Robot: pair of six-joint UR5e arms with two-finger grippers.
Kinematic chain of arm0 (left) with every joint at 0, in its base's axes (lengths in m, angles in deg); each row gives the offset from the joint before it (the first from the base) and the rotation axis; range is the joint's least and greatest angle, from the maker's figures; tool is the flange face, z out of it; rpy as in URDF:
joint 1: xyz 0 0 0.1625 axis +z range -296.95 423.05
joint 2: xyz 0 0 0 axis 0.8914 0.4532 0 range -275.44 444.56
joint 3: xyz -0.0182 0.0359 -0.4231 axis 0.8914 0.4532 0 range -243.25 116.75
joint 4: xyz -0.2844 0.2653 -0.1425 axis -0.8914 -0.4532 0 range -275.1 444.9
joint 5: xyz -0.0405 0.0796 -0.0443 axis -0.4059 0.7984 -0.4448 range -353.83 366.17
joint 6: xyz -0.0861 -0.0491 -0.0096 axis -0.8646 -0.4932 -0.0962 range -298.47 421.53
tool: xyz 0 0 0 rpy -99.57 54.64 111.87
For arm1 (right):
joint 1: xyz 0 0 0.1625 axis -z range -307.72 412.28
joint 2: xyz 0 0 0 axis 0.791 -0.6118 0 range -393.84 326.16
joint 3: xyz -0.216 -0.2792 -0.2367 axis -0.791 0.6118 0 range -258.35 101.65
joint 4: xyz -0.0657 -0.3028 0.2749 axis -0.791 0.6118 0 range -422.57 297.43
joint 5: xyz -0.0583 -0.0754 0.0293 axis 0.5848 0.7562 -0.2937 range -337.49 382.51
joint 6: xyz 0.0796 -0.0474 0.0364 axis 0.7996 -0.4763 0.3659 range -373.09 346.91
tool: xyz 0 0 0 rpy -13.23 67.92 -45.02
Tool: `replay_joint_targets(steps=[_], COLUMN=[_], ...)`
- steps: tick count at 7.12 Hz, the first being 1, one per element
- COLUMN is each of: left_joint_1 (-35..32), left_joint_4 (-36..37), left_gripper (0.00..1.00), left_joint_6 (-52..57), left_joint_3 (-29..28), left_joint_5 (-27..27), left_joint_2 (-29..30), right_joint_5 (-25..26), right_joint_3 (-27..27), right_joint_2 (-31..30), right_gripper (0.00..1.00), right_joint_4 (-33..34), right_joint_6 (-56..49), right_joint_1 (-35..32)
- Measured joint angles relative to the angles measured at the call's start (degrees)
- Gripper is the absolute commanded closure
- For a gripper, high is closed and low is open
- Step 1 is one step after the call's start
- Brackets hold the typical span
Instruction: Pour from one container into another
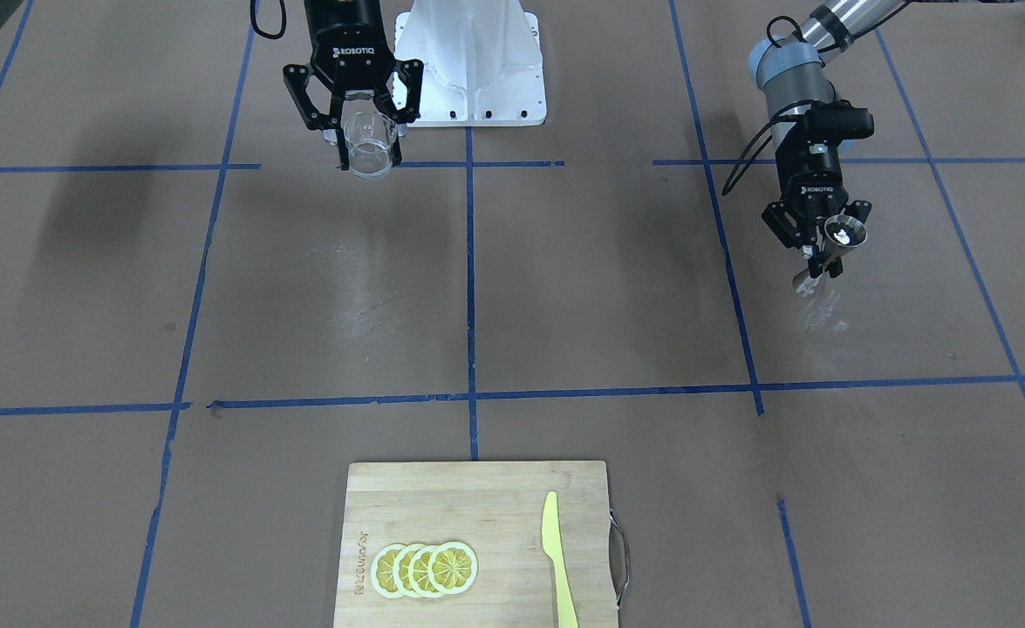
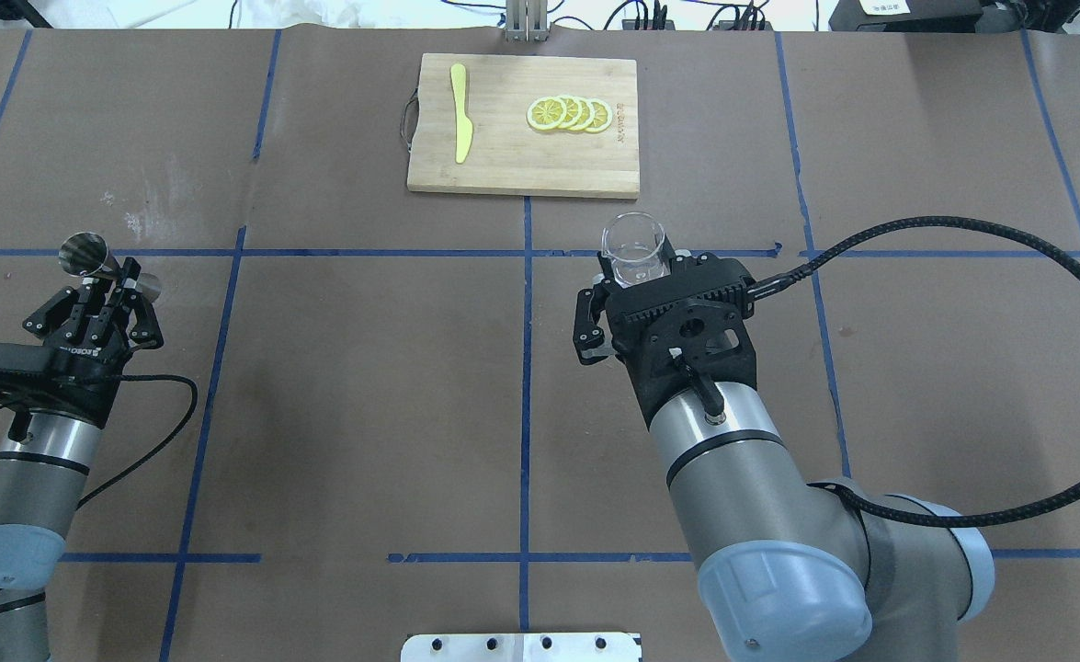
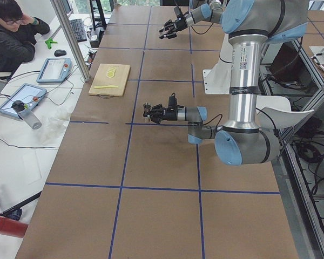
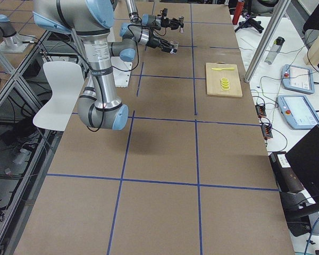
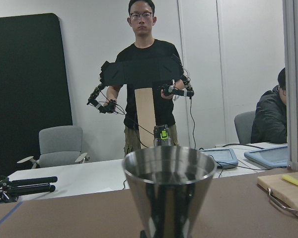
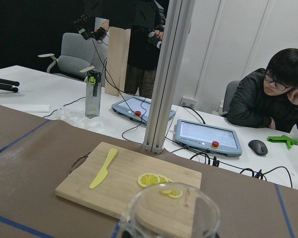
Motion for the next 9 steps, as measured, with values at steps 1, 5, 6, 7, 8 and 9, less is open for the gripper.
replay_joint_targets(steps=[1, 5, 6, 7, 8, 9], left_joint_1=[0.1, 1.1, 1.8, 2.5, 3.1, 3.4], left_joint_4=[-0.1, -0.2, -0.2, -0.2, -0.2, -0.1], left_gripper=[1.0, 1.0, 1.0, 1.0, 1.0, 1.0], left_joint_6=[-0.5, -0.8, -0.8, -0.8, -0.8, -0.8], left_joint_3=[-0.4, -1.5, -1.7, -1.7, -1.8, -1.8], left_joint_5=[0.4, 0.8, 0.8, 0.6, 0.1, -0.7], left_joint_2=[0.6, 1.0, 1.0, 0.9, 0.9, 0.8], right_joint_5=[0.0, 0.0, 0.0, 0.0, 0.0, 0.0], right_joint_3=[0.0, 0.0, 0.0, 0.0, 0.0, 0.0], right_joint_2=[0.0, -0.1, -0.1, -0.1, -0.1, -0.1], right_gripper=[1.0, 1.0, 1.0, 1.0, 1.0, 1.0], right_joint_4=[0.0, 0.0, 0.0, 0.0, 0.0, 0.0], right_joint_6=[0.0, 0.0, 0.0, 0.0, 0.0, 0.0], right_joint_1=[0.0, -0.1, -0.1, -0.1, -0.1, -0.1])
